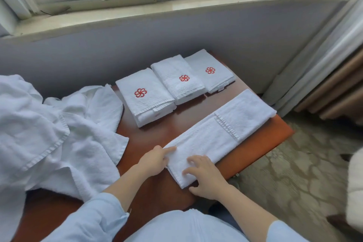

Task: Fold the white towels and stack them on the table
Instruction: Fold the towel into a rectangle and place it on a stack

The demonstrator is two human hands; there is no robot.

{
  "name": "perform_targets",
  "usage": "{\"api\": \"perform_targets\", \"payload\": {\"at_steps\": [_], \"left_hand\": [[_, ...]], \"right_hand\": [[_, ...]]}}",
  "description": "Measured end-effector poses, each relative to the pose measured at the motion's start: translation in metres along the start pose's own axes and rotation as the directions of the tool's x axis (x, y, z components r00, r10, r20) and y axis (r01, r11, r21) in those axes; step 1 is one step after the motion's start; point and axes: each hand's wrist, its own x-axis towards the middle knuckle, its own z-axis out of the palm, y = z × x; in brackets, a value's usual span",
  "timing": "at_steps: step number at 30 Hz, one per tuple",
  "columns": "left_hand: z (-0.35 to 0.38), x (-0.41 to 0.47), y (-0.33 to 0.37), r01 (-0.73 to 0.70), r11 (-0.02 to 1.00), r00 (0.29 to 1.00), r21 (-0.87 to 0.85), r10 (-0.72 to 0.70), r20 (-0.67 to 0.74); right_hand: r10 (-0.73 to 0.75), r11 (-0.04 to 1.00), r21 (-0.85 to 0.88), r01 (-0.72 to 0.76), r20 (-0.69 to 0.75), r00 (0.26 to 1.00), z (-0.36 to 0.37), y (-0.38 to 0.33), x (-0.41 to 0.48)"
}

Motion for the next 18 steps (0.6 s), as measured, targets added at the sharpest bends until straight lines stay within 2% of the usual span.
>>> {"api": "perform_targets", "payload": {"at_steps": [4,6,7,9,10,12,15,18], "left_hand": [[0.001,-0.007,0.003,0.026,0.989,0.999,-0.144,-0.029,-0.015],[0.001,-0.008,0.007,0.066,0.948,0.996,-0.311,-0.083,-0.041],[0.0,-0.008,0.009,0.115,0.883,0.988,-0.455,-0.147,-0.037],[-0.005,-0.006,0.018,0.227,0.648,0.958,-0.727,-0.283,0.047],[-0.008,-0.005,0.022,0.262,0.534,0.943,-0.804,-0.319,0.096],[-0.015,-0.003,0.029,0.287,0.386,0.929,-0.876,-0.336,0.156],[-0.024,-0.003,0.04,0.293,0.241,0.927,-0.925,-0.31,0.213],[-0.032,-0.002,0.052,0.28,0.188,0.934,-0.941,-0.28,0.222]], "right_hand": [[-0.087,0.992,-0.102,0.078,-0.088,0.992,0.004,-0.008,-0.004],[-0.089,0.991,-0.109,0.076,-0.11,0.99,0.006,-0.012,-0.004],[-0.075,0.993,-0.103,0.065,-0.102,0.992,0.007,-0.012,-0.003],[-0.028,0.995,-0.099,0.022,-0.053,0.998,0.009,-0.013,-0.003],[-0.003,0.996,-0.092,-0.001,-0.041,0.999,0.01,-0.014,-0.003],[0.086,0.996,-0.01,-0.086,-0.042,0.995,0.009,-0.019,-0.004],[0.3,0.938,0.198,-0.284,-0.057,0.952,0.002,-0.033,0.001],[0.485,0.799,0.412,-0.438,-0.011,0.874,-0.011,-0.038,0.014]]}}
